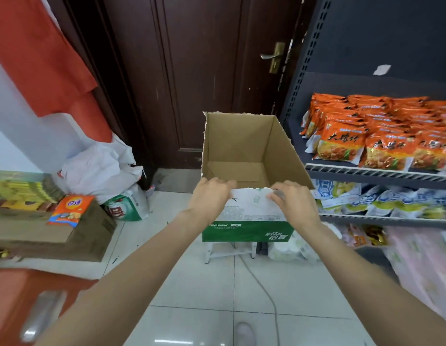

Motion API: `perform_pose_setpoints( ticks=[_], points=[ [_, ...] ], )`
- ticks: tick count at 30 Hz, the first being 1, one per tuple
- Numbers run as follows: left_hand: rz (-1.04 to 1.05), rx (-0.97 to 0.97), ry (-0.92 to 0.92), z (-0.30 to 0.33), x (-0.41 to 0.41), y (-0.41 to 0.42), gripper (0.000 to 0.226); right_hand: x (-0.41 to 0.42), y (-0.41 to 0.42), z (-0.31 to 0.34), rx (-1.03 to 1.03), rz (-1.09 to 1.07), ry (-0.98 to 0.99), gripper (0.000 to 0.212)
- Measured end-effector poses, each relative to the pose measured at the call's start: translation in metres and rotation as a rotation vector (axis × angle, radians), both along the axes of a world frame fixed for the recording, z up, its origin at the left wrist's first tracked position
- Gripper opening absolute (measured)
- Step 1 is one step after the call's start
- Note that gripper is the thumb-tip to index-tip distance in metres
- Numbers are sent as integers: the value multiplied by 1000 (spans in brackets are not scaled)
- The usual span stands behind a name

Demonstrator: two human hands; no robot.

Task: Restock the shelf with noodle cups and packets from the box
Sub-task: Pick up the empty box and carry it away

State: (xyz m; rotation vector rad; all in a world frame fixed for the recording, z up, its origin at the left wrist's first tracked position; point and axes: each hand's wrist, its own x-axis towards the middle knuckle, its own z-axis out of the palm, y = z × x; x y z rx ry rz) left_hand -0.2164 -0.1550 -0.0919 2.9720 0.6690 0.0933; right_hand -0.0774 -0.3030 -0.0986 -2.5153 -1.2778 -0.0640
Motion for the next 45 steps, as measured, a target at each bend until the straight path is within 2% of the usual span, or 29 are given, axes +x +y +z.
perform_pose_setpoints(
  ticks=[10,18,25,31,37,45],
  points=[
    [-222,86,-107,31,-82,-53,20,-99,-80,27,75,-109,10,21],
    [-418,29,-167,58,-73,-115,23,-115,-159,47,56,-263,65,27],
    [-568,-73,-95,56,-18,-190,24,-99,-249,47,45,-468,141,30],
    [-637,-161,-15,51,50,-283,31,-62,-346,43,54,-584,132,32],
    [-724,-137,35,49,119,-382,27,-15,-441,34,54,-713,106,32],
    [-942,-116,86,48,231,-497,38,59,-556,29,30,-895,131,30]
  ],
)
